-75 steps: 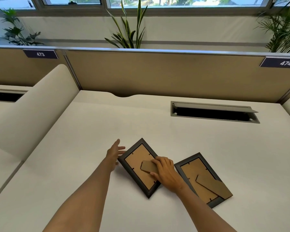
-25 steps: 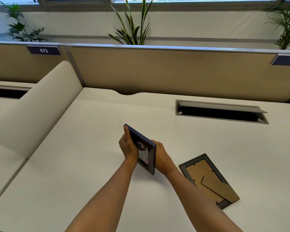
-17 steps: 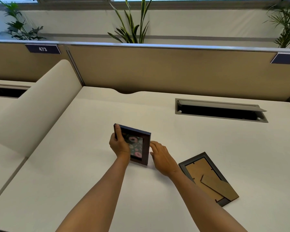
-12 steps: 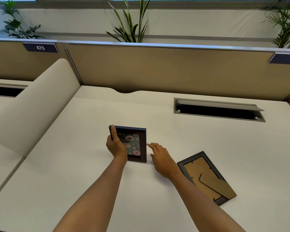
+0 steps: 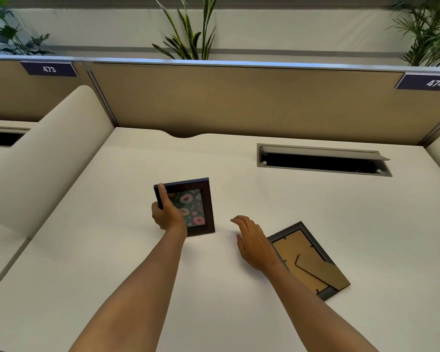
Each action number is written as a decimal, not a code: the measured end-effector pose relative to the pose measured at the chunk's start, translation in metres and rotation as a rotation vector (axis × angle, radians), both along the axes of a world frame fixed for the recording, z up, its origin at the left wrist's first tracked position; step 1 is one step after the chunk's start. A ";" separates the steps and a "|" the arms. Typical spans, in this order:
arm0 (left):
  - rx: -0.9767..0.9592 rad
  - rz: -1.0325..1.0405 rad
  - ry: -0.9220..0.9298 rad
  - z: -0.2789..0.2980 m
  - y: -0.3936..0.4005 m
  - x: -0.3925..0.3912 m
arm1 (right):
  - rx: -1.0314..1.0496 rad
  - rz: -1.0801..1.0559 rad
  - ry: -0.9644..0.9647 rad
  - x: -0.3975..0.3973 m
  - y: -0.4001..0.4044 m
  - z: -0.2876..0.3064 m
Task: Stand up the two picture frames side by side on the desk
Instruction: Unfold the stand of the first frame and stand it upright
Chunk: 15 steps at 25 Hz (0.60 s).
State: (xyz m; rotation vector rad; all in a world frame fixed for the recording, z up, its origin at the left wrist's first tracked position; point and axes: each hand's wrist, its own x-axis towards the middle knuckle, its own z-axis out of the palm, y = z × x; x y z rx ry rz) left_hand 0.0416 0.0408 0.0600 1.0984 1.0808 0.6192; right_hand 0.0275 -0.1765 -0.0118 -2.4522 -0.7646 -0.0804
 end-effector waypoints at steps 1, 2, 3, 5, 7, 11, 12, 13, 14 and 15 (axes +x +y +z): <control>-0.006 0.021 -0.006 0.001 -0.001 0.001 | -0.002 -0.004 0.000 -0.001 -0.002 0.001; -0.011 0.040 -0.020 0.001 -0.002 0.002 | 0.000 -0.006 0.001 -0.001 -0.004 0.001; -0.012 0.050 -0.035 0.001 -0.003 0.002 | -0.001 -0.011 0.002 -0.002 -0.006 0.001; 0.010 0.058 -0.052 -0.001 -0.003 0.001 | 0.000 -0.026 -0.001 -0.003 -0.009 0.001; 0.010 0.069 -0.054 -0.004 -0.002 -0.001 | 0.011 -0.049 -0.002 -0.006 -0.012 0.000; -0.004 0.133 0.012 -0.017 -0.005 -0.006 | 0.063 -0.108 -0.014 -0.014 -0.011 -0.002; -0.004 0.156 0.042 -0.021 -0.008 -0.009 | 0.083 -0.121 -0.004 -0.016 -0.011 -0.003; -0.012 0.183 0.086 -0.025 -0.013 -0.013 | 0.096 -0.130 0.005 -0.019 -0.011 -0.005; -0.024 0.212 0.142 -0.030 -0.017 -0.017 | 0.101 -0.137 0.009 -0.022 -0.011 -0.007; -0.036 0.243 0.203 -0.033 -0.022 -0.021 | 0.103 -0.144 0.012 -0.025 -0.011 -0.008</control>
